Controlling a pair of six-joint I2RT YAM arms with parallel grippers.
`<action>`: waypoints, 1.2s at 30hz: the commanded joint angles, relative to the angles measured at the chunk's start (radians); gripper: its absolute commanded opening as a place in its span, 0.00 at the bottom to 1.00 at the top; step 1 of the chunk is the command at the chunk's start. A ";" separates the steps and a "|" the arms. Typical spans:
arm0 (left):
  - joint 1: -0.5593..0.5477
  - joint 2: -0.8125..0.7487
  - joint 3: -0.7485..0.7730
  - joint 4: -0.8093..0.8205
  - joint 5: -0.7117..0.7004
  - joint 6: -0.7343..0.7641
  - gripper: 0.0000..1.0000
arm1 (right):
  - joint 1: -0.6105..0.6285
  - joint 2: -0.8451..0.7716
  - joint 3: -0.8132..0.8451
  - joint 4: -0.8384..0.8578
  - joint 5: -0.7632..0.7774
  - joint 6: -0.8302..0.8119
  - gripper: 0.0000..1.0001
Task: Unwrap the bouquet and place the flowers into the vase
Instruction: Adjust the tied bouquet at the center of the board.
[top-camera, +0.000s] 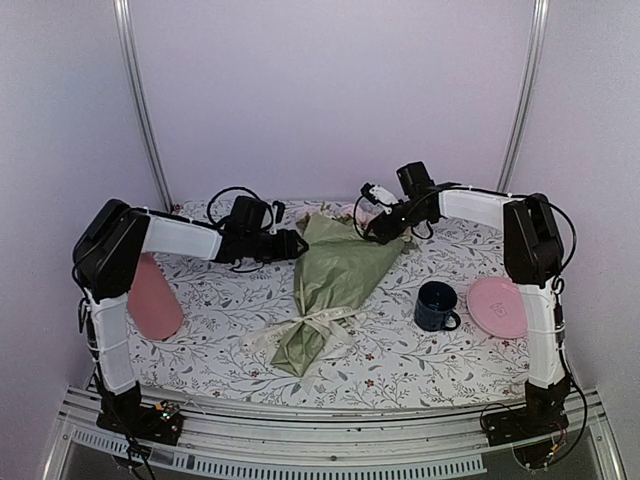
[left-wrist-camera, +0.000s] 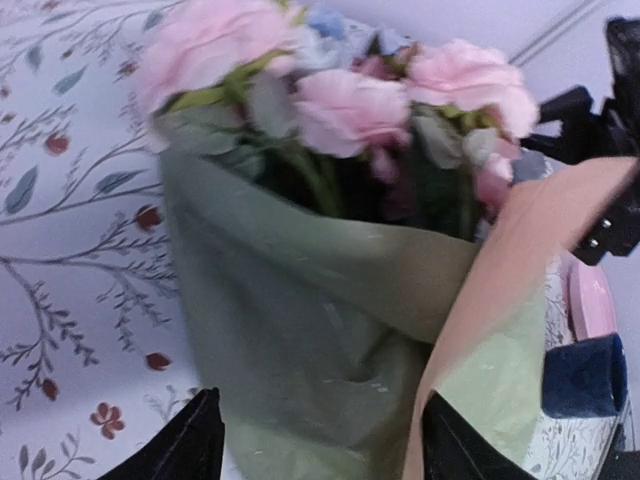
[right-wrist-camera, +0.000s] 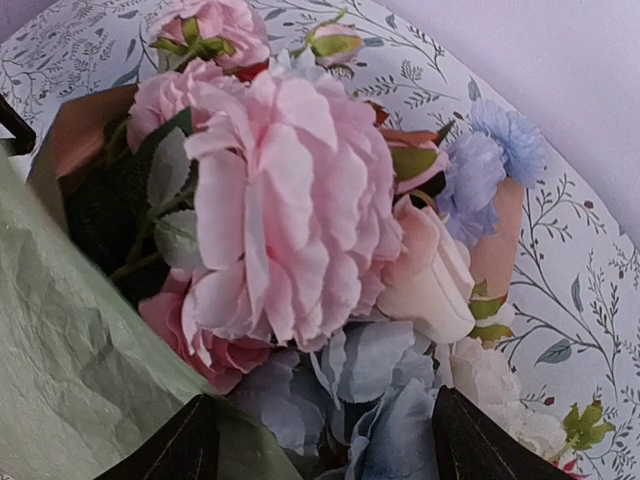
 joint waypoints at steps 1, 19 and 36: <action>0.061 0.003 -0.049 0.042 0.020 -0.124 0.64 | 0.003 -0.026 0.029 -0.061 0.068 0.069 0.76; 0.064 -0.270 -0.454 0.090 0.132 -0.127 0.63 | -0.011 -0.304 -0.370 -0.140 0.157 -0.015 0.83; 0.014 -0.010 -0.281 0.026 0.123 -0.064 0.19 | -0.012 -0.070 -0.248 -0.102 0.191 -0.054 0.70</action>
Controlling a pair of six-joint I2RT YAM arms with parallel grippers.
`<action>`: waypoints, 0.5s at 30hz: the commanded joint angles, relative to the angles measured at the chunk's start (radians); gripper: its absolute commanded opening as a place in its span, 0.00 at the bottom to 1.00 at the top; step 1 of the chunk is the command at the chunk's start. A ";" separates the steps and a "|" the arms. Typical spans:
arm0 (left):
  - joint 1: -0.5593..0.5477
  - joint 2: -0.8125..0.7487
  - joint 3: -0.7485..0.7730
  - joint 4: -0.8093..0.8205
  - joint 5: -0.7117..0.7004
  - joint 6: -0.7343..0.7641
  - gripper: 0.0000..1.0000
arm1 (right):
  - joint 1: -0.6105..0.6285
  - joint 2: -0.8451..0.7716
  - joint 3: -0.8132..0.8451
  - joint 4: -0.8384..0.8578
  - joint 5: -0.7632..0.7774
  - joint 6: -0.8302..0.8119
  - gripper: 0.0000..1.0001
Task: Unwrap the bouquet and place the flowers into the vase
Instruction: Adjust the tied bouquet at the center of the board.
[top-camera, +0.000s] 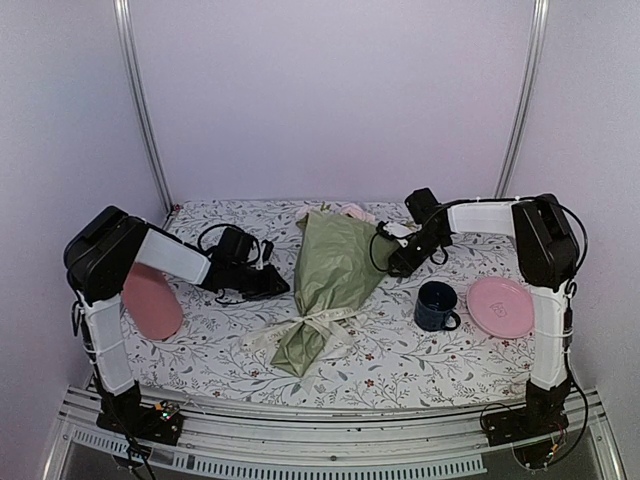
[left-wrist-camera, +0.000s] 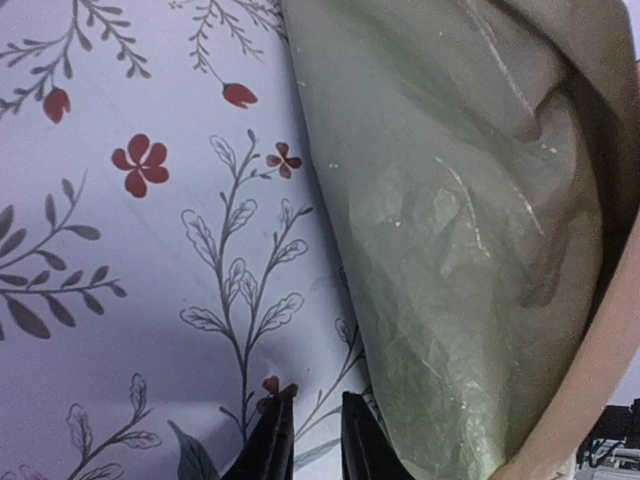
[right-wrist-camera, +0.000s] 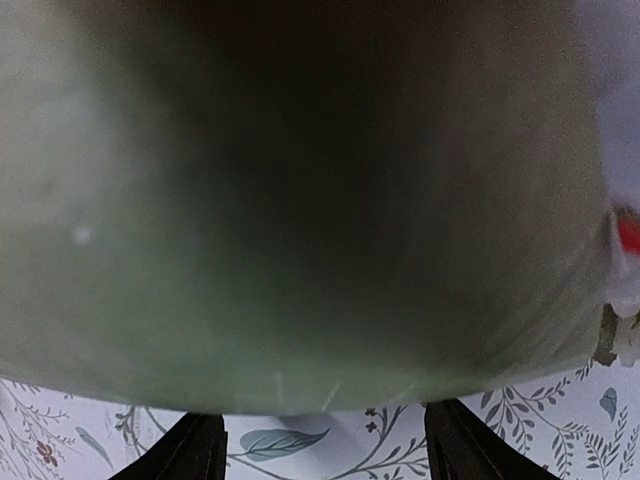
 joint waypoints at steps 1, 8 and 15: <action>-0.037 0.047 0.025 -0.026 -0.004 0.037 0.19 | -0.004 0.065 0.064 0.032 0.035 -0.027 0.70; -0.099 0.057 0.015 -0.011 0.043 0.066 0.20 | 0.012 0.135 0.110 0.087 0.068 -0.073 0.70; -0.154 0.020 -0.069 0.068 0.068 0.052 0.20 | 0.063 0.193 0.190 0.105 0.056 -0.133 0.71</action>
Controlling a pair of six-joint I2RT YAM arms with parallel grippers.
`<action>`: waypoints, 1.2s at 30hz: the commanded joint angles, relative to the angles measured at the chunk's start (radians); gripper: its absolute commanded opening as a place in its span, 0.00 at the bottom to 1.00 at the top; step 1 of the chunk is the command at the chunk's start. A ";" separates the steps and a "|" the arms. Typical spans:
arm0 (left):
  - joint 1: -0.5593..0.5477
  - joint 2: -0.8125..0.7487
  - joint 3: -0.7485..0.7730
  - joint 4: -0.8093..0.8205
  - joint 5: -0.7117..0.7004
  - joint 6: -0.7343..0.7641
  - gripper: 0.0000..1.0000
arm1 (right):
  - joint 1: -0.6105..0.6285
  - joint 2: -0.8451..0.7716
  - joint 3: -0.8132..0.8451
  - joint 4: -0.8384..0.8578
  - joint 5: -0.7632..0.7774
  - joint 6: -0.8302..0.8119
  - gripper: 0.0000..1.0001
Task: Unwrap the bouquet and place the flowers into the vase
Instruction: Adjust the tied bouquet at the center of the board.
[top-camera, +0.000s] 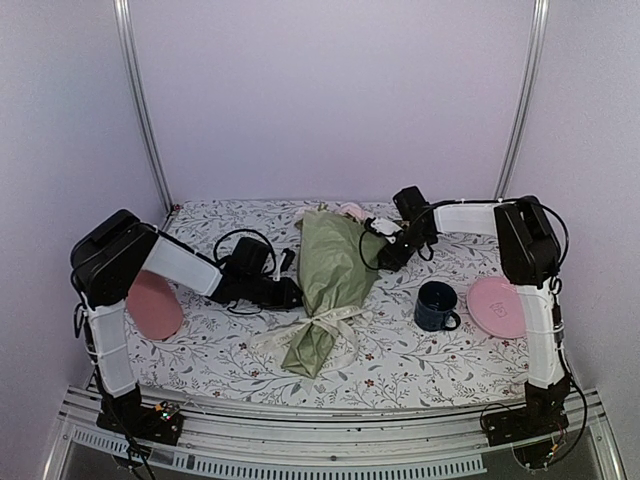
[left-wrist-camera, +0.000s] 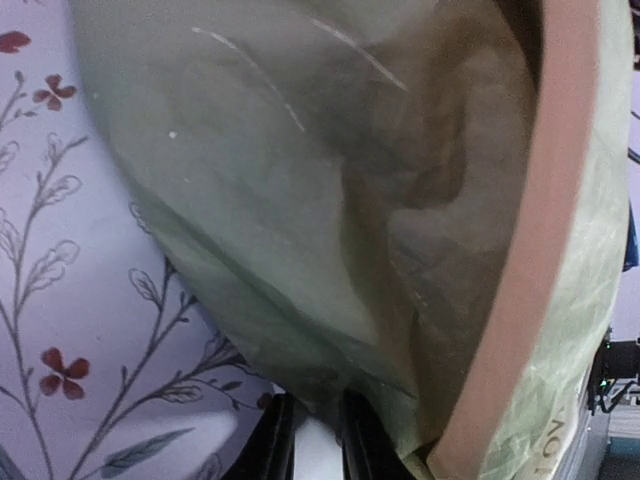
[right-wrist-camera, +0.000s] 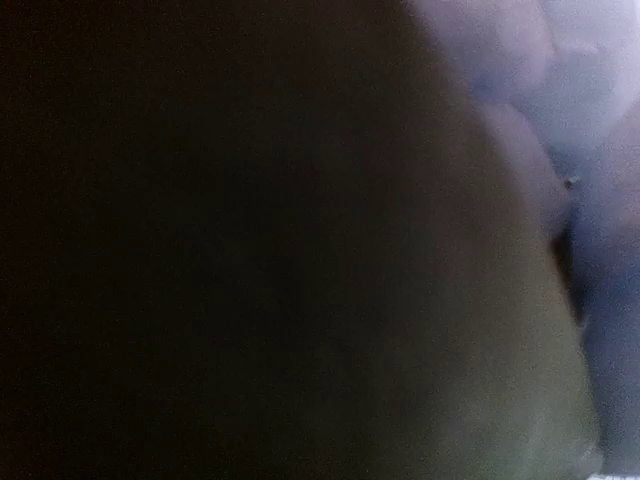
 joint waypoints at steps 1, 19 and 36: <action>-0.047 -0.041 -0.077 0.019 0.040 0.004 0.20 | 0.046 0.057 0.046 0.043 -0.001 -0.047 0.71; -0.089 -0.231 -0.225 0.012 -0.042 -0.020 0.21 | 0.113 -0.008 0.054 0.050 -0.018 -0.035 0.72; -0.181 -0.667 -0.281 -0.199 -0.225 0.198 0.62 | 0.045 -0.532 -0.285 -0.008 -0.376 0.089 0.94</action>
